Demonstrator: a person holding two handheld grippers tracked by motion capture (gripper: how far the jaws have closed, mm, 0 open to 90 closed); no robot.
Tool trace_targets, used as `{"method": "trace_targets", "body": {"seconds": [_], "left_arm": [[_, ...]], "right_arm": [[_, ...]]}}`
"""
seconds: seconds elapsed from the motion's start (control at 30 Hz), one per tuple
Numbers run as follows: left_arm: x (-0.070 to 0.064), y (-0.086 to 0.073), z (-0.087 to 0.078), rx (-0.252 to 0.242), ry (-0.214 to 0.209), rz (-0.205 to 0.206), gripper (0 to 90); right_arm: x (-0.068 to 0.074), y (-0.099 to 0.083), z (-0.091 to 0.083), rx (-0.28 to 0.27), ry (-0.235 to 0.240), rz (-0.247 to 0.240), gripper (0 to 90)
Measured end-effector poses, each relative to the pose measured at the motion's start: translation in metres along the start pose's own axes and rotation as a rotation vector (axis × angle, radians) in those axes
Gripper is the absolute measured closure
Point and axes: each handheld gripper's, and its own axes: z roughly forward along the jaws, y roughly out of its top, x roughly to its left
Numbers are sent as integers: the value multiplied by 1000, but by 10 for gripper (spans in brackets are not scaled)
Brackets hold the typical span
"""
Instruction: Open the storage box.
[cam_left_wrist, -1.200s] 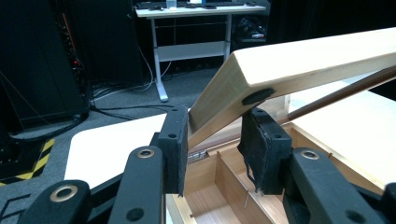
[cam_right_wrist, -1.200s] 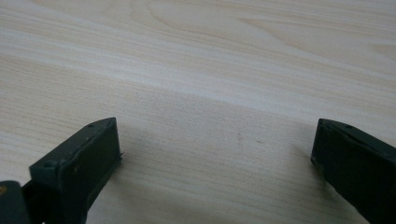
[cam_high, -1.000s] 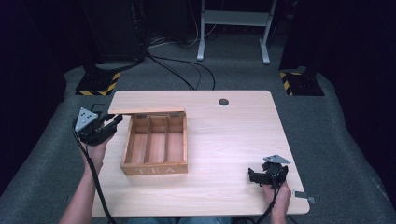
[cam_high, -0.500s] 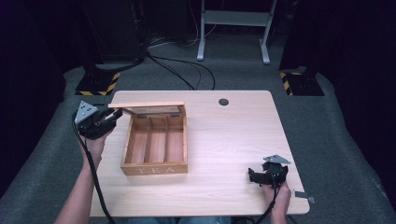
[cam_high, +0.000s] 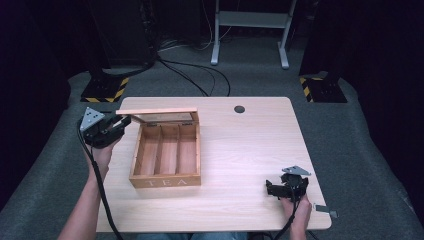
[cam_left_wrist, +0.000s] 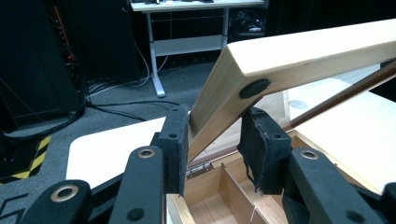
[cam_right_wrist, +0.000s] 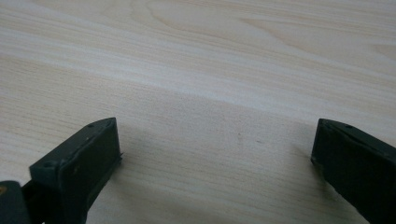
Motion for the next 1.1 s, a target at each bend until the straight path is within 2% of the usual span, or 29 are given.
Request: {"method": "trace_targets", "body": {"seconds": [1.1], "left_arm": [[0,-1,0,-5,1,-2,619]], "right_arm": [[0,0,0,0,0,-1,8]]}}
